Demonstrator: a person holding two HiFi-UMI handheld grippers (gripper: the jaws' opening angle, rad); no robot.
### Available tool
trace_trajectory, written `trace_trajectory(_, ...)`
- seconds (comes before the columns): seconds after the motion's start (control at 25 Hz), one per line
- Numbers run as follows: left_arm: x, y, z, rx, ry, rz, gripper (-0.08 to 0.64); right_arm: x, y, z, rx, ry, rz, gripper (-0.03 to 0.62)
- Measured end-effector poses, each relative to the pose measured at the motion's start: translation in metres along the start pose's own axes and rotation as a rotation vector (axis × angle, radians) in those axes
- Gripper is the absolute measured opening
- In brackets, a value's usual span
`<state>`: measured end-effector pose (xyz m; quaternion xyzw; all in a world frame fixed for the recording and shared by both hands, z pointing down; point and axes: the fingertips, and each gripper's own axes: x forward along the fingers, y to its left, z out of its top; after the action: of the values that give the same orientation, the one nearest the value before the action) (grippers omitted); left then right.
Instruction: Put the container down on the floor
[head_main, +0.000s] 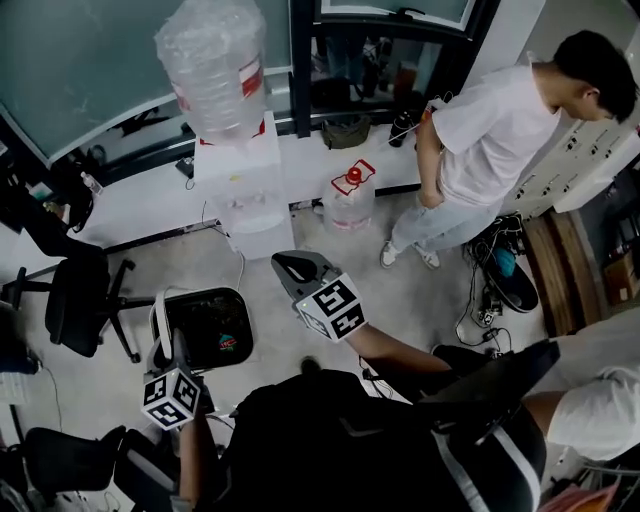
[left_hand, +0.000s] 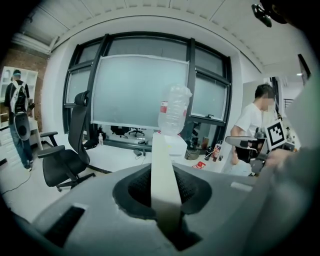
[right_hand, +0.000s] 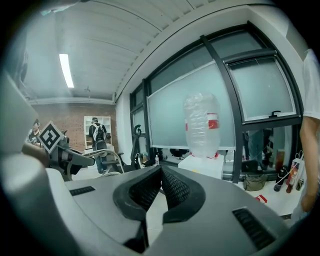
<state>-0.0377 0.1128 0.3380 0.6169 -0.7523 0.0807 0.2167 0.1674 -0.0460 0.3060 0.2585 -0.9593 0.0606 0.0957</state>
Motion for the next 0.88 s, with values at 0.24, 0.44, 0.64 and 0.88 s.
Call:
trace_trajectory(0.24, 0.025, 0.002, 0.007, 0.009, 0.013, 0.012, 0.060, 0.025, -0.016, 0.006, -0.010, 0.000, 0.020, 0.005)
trace_trajectory(0.44, 0.048, 0.016, 0.012, 0.011, 0.013, -0.003, 0.060, 0.051, -0.016, 0.004, -0.026, 0.019, 0.030, 0.005)
trace_trajectory(0.64, 0.081, 0.036, 0.017, 0.002, 0.024, -0.042, 0.060, 0.084, -0.023, 0.013, -0.029, 0.024, -0.001, 0.005)
trace_trajectory(0.88, 0.127, 0.066, 0.035, 0.005, 0.029, -0.100, 0.060, 0.133, -0.025, 0.029, -0.048, 0.024, -0.032, 0.005)
